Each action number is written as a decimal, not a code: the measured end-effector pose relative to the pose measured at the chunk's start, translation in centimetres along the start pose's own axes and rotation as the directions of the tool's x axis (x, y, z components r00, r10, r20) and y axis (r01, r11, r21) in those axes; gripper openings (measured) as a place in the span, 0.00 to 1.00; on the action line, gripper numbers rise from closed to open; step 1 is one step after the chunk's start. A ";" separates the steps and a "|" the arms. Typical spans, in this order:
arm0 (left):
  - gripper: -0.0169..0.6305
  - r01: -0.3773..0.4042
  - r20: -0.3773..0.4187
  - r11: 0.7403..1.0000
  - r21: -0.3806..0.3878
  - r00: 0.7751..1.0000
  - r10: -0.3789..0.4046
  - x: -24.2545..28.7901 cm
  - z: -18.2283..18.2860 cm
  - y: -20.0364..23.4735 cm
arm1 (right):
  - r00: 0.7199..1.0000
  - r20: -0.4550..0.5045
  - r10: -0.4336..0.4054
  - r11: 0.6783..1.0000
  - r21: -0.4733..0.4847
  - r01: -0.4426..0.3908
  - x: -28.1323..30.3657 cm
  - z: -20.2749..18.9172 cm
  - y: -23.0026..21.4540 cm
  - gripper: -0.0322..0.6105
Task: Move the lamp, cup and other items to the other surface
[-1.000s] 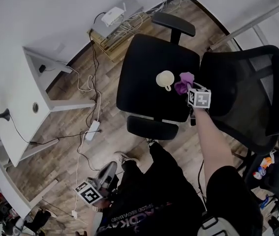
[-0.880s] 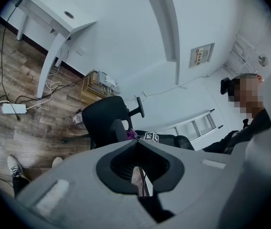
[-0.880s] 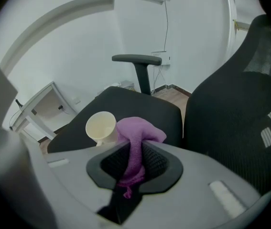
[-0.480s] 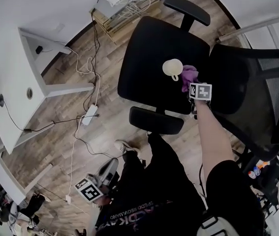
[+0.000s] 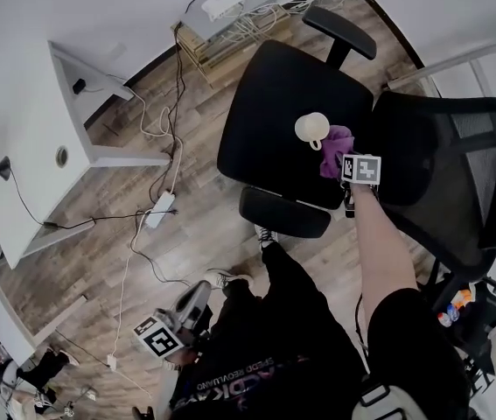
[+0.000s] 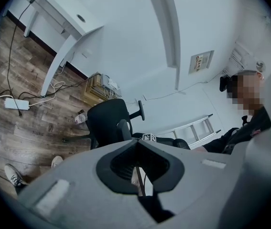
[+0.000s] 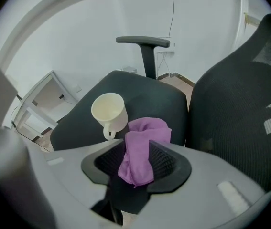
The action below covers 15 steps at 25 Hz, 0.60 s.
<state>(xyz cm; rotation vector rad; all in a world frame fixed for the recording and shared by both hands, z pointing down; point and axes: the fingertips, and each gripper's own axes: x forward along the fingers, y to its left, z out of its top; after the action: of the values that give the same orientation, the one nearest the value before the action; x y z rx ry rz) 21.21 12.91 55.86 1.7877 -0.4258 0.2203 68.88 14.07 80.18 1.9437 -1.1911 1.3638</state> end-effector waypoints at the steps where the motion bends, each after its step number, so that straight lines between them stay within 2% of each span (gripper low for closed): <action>1: 0.02 0.005 0.009 1.000 0.004 1.000 -0.005 -0.4 0.1 0.0 | 1.000 0.016 -0.008 1.000 -0.002 0.008 -0.7 0.4 0.0 0.30; 4: 0.02 0.025 0.040 1.000 0.018 0.999 -0.026 -1.8 0.4 -0.3 | 0.995 0.088 -0.056 0.998 -0.024 0.058 -3.4 1.9 -0.1 0.17; 5: 0.02 0.033 0.050 0.999 0.024 0.998 -0.034 -2.3 0.4 -0.4 | 0.991 0.113 -0.071 0.996 -0.038 0.076 -4.4 2.5 0.0 0.06; 8: 0.02 0.059 0.077 0.997 0.045 0.995 -0.062 -3.6 0.5 -0.8 | 0.982 0.184 -0.038 0.996 -0.073 0.053 -7.2 4.7 2.1 0.05; 10: 0.02 0.076 0.107 0.995 0.063 0.991 -0.082 -4.9 0.8 -1.1 | 0.967 0.253 0.037 0.994 -0.105 -0.011 -9.5 6.8 5.2 0.05; 12: 0.02 0.092 0.154 0.991 0.095 0.982 -0.106 -5.8 1.7 -1.4 | 0.934 0.325 0.151 0.980 -0.170 -0.099 -11.7 9.9 9.8 0.05; 15: 0.02 0.112 0.195 0.984 0.141 0.971 -0.139 -7.6 2.6 -2.1 | 0.870 0.368 0.328 0.930 -0.289 -0.228 -16.2 11.8 18.0 0.05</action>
<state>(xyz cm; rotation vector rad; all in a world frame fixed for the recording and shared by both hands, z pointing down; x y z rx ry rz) 14.90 12.12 50.55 1.9660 -0.4501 -0.0271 57.33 1.90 59.11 1.9934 -1.8088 0.8959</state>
